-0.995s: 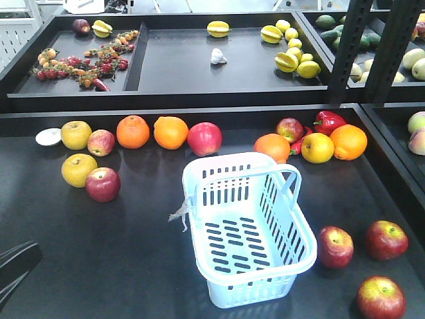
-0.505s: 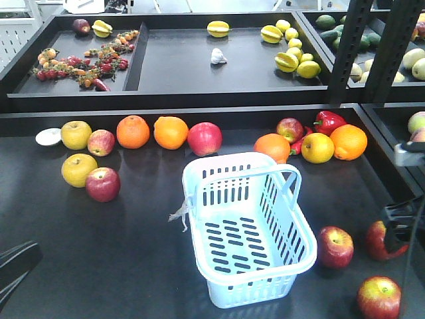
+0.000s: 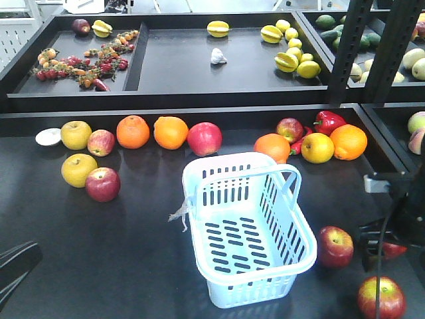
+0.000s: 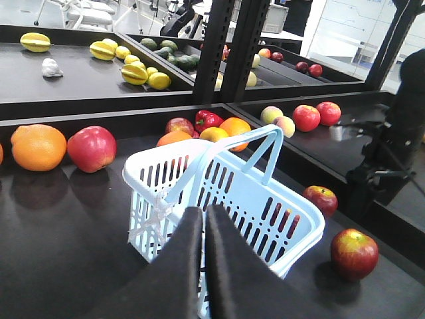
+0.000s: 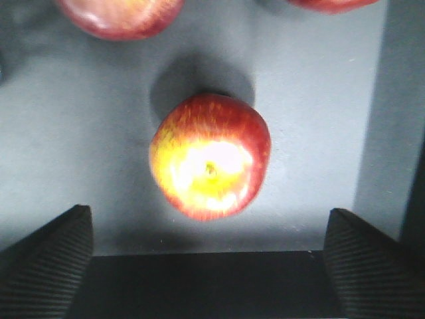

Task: Pick three apples into basket with both arms
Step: 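Reach the right gripper down and grasp a red apple beside the basket, then carry the red apple over the basket with the right gripper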

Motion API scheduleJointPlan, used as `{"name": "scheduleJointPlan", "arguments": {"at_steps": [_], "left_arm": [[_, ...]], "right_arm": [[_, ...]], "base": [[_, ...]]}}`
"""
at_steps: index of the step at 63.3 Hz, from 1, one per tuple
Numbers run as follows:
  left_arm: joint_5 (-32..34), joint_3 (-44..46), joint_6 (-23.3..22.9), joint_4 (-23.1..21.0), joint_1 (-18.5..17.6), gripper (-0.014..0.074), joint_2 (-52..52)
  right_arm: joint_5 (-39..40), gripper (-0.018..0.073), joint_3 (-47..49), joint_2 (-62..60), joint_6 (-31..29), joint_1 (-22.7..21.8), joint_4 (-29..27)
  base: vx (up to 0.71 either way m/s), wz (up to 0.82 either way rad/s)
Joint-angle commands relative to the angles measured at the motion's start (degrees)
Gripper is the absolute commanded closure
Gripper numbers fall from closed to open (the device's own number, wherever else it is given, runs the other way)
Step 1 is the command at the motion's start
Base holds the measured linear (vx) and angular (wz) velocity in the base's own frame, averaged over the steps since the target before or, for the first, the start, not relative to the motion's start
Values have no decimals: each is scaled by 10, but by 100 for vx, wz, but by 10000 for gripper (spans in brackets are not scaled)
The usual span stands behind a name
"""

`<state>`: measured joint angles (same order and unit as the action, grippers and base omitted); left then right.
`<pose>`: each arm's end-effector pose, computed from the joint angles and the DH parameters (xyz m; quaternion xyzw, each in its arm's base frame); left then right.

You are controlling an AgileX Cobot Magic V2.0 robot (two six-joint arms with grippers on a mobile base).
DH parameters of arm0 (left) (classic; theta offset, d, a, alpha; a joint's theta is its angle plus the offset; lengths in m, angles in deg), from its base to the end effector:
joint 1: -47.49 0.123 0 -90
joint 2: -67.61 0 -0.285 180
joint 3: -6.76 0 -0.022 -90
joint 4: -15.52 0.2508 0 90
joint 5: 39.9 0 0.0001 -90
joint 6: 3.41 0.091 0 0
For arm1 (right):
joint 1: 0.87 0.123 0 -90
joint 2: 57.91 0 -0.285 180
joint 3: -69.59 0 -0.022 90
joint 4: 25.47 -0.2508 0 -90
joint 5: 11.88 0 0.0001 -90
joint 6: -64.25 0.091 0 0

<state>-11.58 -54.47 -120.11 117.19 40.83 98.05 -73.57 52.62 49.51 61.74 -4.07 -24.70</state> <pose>0.0800 -0.0518 0.2710 0.1132 0.7403 -0.2892 0.5963 0.2945 -0.0175 0.1810 -0.0025 -0.9986 0.0031 0.0533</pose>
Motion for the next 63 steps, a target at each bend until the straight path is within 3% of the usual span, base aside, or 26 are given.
{"name": "scheduleJointPlan", "arguments": {"at_steps": [1,63], "left_arm": [[-13,15,0,26,0,605,5],[-13,15,0,26,0,605,5]], "right_arm": [[0,-103,14,3,6,-3,6],[24,-83,14,143,37,-3,7]], "base": [[0,0],[0,0]]}}
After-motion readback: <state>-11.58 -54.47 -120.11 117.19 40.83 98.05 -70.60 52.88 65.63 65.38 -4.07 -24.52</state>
